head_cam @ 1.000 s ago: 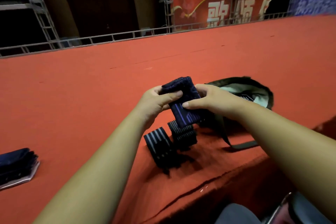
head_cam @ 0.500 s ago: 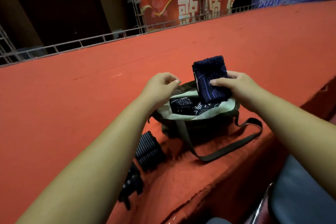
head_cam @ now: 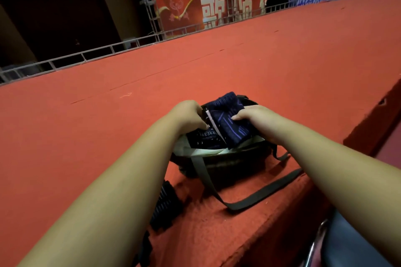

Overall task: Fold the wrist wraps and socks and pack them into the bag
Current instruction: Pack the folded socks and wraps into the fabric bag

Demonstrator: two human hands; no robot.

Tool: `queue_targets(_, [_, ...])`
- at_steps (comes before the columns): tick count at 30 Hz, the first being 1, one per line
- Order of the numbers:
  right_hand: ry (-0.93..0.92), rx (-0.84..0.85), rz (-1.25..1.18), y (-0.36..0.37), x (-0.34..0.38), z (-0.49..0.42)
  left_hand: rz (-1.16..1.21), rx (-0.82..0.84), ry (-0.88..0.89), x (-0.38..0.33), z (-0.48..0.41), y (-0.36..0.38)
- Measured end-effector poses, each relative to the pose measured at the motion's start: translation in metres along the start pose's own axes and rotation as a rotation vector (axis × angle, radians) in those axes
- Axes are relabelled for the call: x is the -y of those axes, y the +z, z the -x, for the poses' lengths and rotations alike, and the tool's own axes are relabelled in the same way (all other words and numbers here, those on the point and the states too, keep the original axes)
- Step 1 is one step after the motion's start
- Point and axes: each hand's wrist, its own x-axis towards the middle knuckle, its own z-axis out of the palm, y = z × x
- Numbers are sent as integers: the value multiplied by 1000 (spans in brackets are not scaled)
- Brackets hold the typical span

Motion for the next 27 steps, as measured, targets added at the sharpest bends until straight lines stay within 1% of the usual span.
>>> queue_targets(3, [51, -83, 163, 2, -1, -6, 84, -81, 26, 7, 0, 5])
queue_targets(5, [88, -106, 263, 1, -4, -14, 164, -119, 51, 10, 1, 5])
queue_targets(9, [99, -10, 509, 8, -7, -26, 177, -222, 150, 6, 1, 1])
queue_targets(13, [91, -4, 647, 15, -5, -34, 150, -289, 208, 4, -1, -1])
queue_targets(17, [114, 10, 778, 25, -8, -45, 143, -326, 209, 8, 2, -2])
queue_targets(20, [146, 8, 831, 29, -17, -54, 171, -336, 203, 8, 4, -3])
queue_targets(23, [169, -13, 803, 31, -22, -56, 167, -309, 238, 5, 6, -3])
queue_targets(27, [137, -27, 830, 30, -18, -48, 34, -170, 197, 5, 8, 6])
